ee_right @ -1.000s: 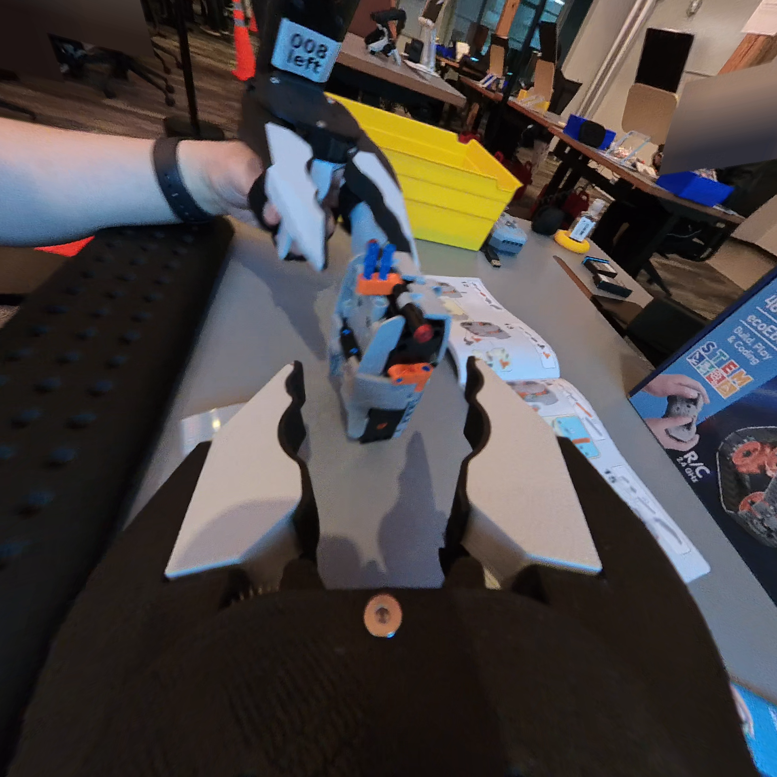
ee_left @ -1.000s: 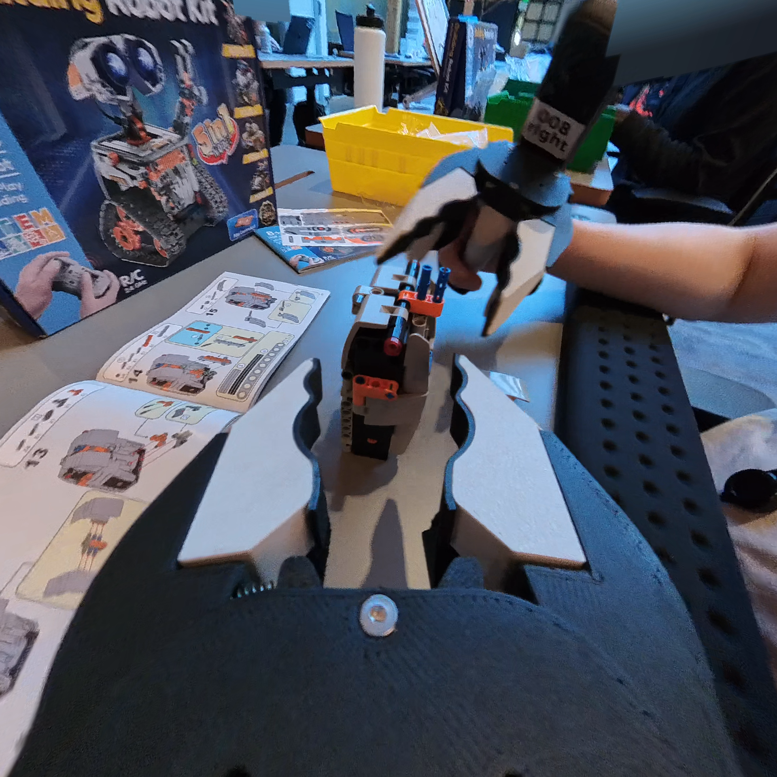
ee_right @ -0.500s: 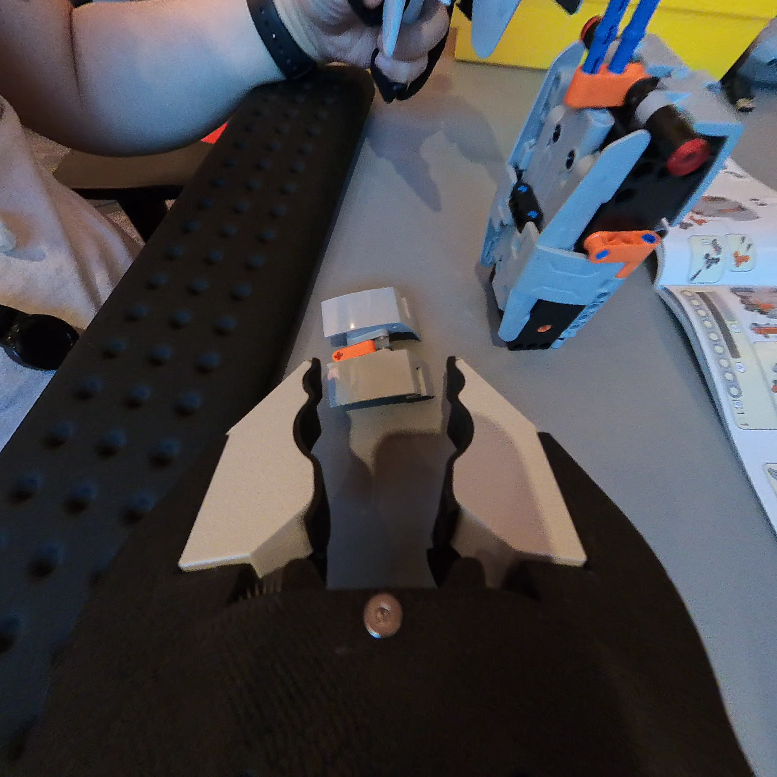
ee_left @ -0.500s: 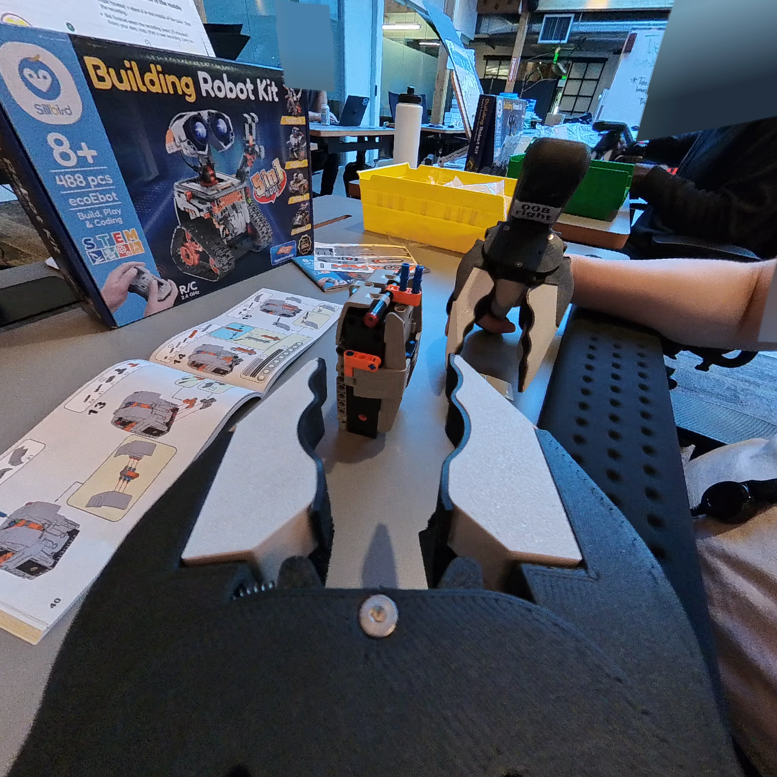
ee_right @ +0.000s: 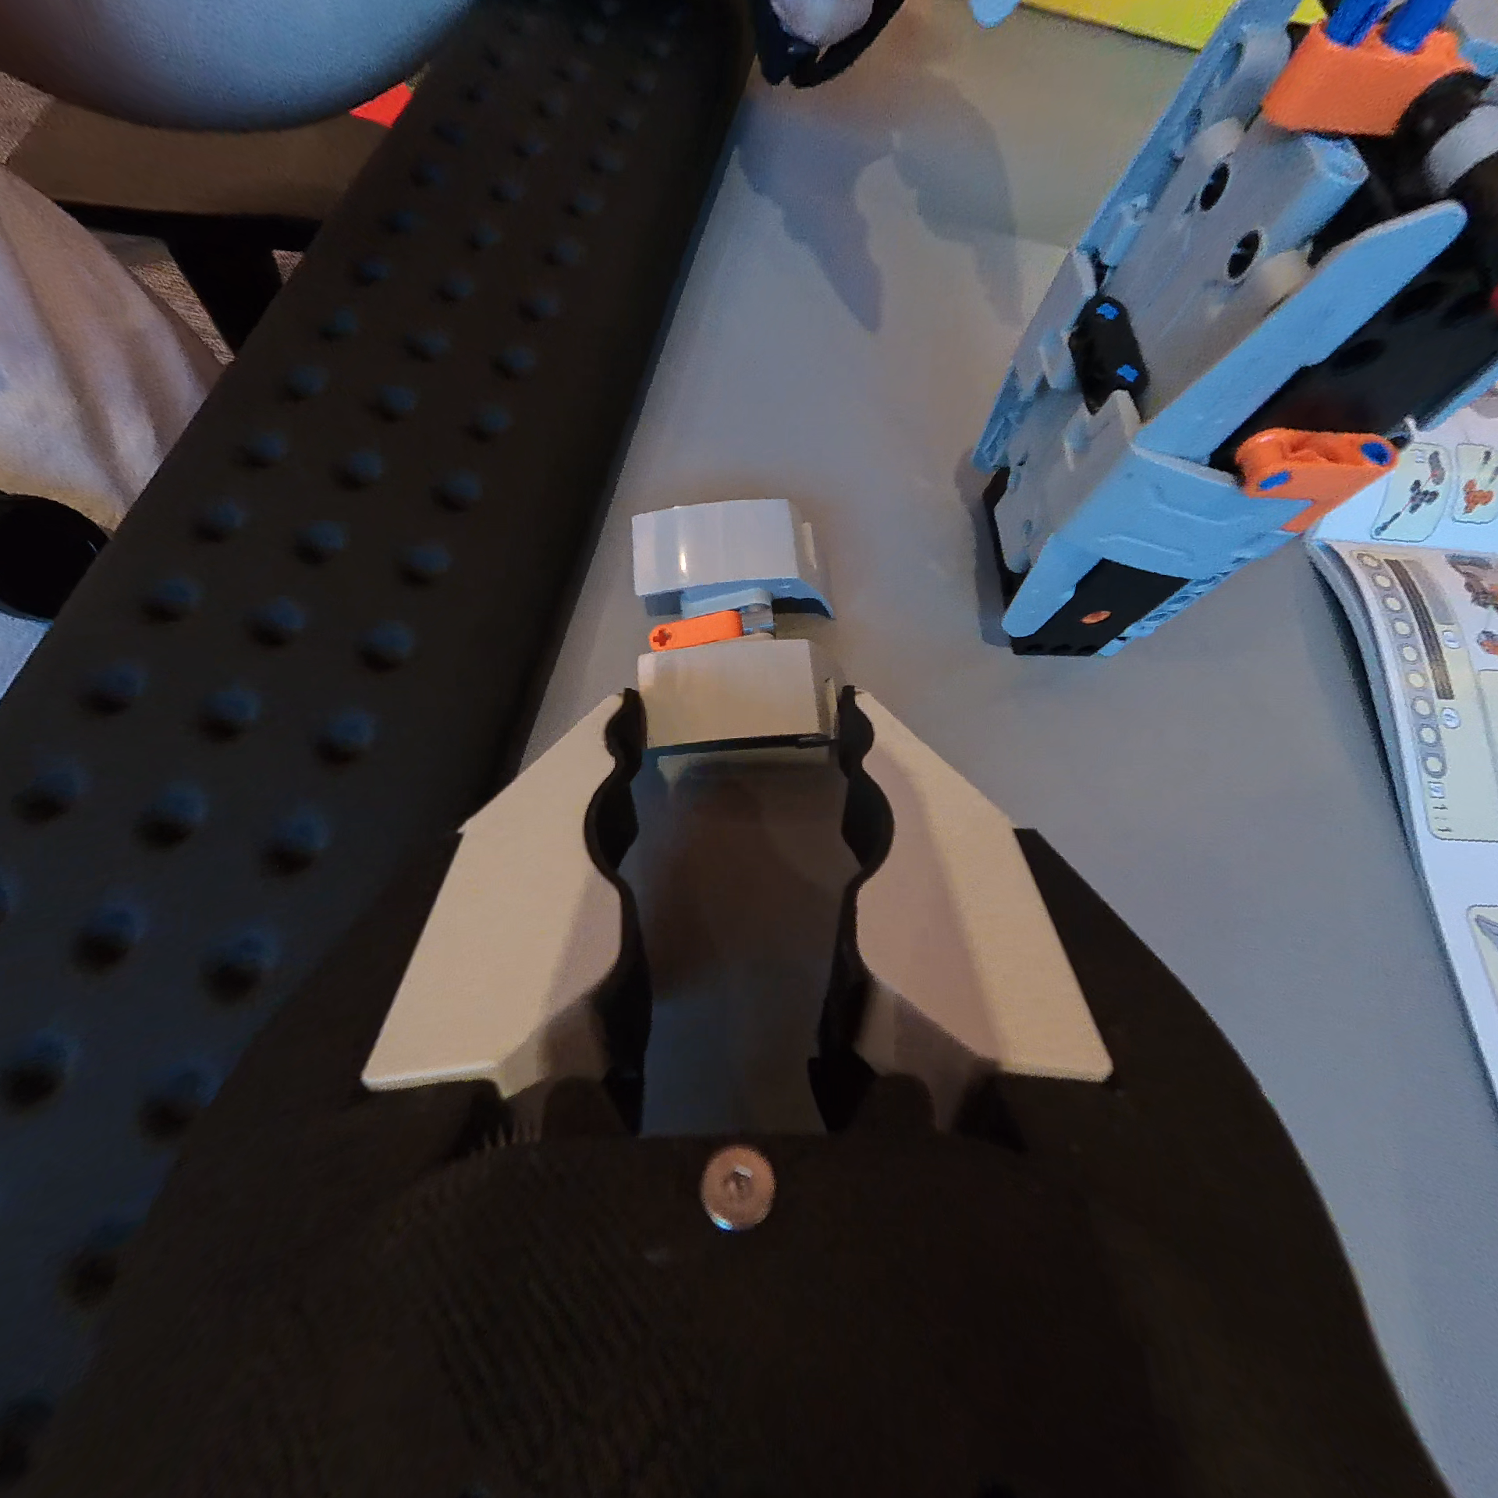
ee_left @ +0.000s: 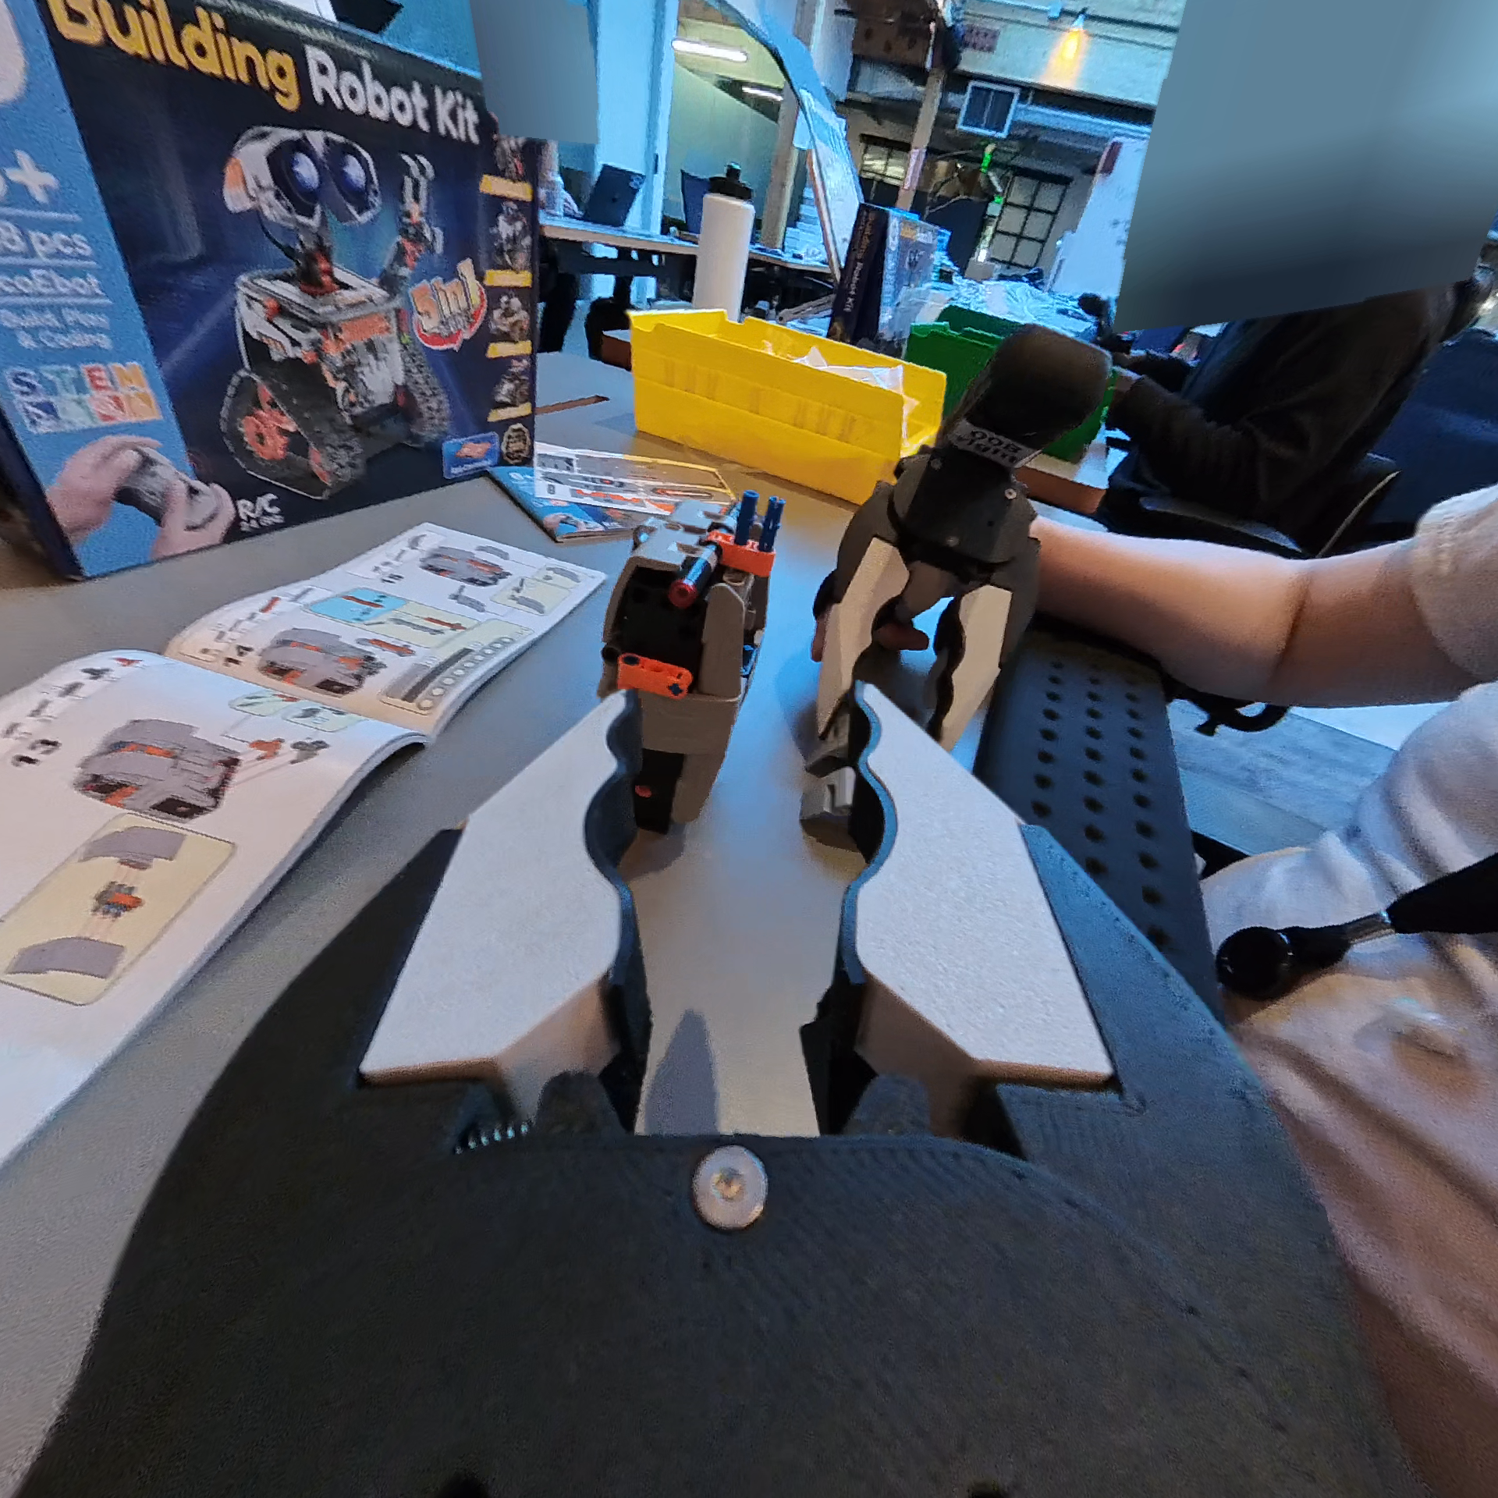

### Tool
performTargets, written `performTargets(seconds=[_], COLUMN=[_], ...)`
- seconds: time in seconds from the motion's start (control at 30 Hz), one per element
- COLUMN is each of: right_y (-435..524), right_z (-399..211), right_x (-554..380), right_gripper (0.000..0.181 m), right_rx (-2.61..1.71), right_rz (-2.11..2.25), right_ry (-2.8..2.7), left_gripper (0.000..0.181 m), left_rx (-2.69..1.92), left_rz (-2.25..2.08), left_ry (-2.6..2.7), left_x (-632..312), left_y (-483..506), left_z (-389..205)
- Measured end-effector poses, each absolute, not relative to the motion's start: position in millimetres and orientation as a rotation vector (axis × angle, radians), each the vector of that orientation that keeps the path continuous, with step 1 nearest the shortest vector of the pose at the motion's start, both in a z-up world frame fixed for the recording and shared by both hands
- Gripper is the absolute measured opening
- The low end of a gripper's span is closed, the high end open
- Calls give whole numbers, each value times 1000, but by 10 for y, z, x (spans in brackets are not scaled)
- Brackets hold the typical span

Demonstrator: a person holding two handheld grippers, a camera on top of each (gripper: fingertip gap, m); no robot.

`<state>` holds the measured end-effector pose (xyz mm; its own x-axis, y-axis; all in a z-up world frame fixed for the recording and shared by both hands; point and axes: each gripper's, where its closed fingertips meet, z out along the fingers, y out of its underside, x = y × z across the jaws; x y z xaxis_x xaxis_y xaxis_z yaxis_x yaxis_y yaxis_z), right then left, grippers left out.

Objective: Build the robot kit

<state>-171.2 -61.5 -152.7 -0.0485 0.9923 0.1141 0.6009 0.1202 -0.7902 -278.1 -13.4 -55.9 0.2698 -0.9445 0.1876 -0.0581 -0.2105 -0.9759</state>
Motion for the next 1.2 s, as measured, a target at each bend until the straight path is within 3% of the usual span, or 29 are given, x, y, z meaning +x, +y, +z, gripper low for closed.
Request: performTargets(seconds=[0.4, 0.77, 1.2], right_y=[-499, -461, -461], right_z=[-1417, -1271, -692], right_x=[-1783, -1912, -2078], right_gripper=[43, 43, 42], right_rx=[-1157, -934, -708], right_rz=[161, -112, -387], right_ry=[-1817, -1785, -1519], left_gripper=[51, 54, 50], left_rx=[-1688, -1719, -1530], left_rz=[-1161, -1128, -1248], left_ry=[1031, 1157, 1062], left_x=[-2689, -2599, -2606], left_y=[-165, -285, -404], left_z=[-851, -995, -576])
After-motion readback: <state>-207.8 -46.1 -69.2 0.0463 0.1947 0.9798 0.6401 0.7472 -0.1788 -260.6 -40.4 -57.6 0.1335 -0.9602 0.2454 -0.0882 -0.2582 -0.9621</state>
